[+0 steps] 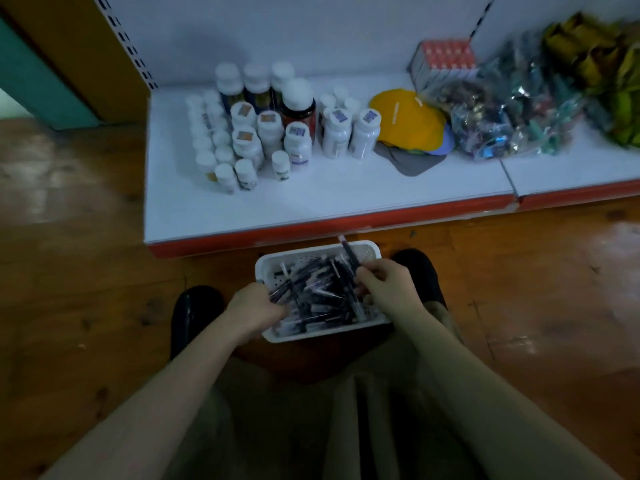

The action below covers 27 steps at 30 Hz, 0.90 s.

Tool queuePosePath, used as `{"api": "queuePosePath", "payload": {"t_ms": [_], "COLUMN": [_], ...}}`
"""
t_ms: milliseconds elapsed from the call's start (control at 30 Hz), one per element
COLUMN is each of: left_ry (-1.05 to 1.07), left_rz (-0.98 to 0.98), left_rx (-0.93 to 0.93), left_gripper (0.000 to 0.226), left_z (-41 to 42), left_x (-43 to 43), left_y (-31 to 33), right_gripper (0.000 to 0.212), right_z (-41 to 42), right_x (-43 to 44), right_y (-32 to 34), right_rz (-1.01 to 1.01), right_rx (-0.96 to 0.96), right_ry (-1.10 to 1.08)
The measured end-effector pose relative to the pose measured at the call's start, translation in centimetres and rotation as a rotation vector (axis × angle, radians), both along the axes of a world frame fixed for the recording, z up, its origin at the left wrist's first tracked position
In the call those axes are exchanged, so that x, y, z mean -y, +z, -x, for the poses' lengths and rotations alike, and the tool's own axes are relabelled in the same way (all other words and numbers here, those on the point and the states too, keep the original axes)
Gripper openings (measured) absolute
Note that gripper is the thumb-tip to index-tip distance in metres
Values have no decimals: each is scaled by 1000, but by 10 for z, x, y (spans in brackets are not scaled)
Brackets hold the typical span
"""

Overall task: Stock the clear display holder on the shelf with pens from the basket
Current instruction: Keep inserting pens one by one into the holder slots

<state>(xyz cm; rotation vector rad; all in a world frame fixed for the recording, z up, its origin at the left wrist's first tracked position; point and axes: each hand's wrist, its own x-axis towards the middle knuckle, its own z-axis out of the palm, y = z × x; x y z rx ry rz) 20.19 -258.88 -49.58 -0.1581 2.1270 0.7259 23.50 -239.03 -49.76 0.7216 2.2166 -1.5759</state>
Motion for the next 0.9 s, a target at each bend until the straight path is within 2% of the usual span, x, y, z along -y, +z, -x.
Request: {"api": "queuePosePath", "payload": {"t_ms": [100,233,333,467,600,767,900], "left_ry": [120,280,302,264,203,279,457], "left_rz": [-206,-475,-589,-643,-658,-707,-804], "left_rx": [-262,-684,-876,-1050,-1197,-1392,-1362], "left_gripper": [25,11,11,14,15,17,15], "left_z": [-4,10,34,66,92,115,140], "left_x": [-3,-25,-45,-66,-66,-68,-69], "left_y": [56,148,221,308,372,434,463], "right_gripper": [15,11,10,11,13,64,64], "right_z": [3,26,44,61,82,109,133], "right_x": [8,12,10,4,-19,-49,-52], "right_y": [47,130,201,287,357,432,464], "right_rz": [119,312,346,303,379,702,1033], "right_rx": [-156,-318,-403,-465,-455,-448,-546], "right_ry": [-58,-96,-48,115,172,354,318]}}
